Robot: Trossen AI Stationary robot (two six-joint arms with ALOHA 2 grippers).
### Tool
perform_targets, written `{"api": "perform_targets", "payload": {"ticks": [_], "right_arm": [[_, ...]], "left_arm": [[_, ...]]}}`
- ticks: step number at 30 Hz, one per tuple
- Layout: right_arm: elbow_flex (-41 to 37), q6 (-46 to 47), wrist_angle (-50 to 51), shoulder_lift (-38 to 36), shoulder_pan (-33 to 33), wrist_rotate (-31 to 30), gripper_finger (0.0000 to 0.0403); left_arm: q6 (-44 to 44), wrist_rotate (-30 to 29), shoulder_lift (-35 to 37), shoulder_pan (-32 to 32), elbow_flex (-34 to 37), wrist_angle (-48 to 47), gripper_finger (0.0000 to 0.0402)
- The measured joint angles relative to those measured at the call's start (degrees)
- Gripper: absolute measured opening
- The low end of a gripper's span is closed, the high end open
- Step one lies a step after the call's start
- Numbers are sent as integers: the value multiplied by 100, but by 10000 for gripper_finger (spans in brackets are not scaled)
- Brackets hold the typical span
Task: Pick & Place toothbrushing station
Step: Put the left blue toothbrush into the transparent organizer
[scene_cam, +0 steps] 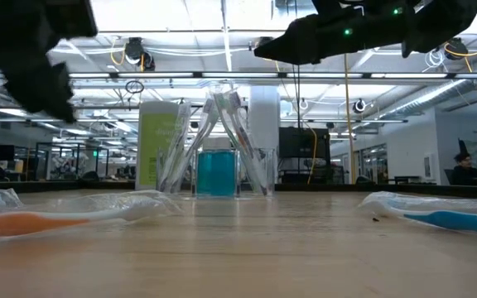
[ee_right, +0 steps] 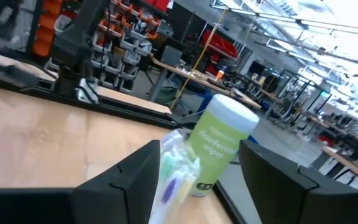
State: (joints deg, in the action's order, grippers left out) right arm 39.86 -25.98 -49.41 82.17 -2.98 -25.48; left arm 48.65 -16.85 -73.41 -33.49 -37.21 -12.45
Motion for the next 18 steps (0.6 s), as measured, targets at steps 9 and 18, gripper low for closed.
{"api": "perform_targets", "payload": {"ticks": [9, 18], "right_arm": [[0, -39, -48, 0, 144, 1, 208], [0, -26, -48, 0, 144, 3, 208]], "left_arm": [[2479, 756, -661, -549, -240, -1179, 140], [3734, 928, -1106, -940, -267, -1243, 140]]}}
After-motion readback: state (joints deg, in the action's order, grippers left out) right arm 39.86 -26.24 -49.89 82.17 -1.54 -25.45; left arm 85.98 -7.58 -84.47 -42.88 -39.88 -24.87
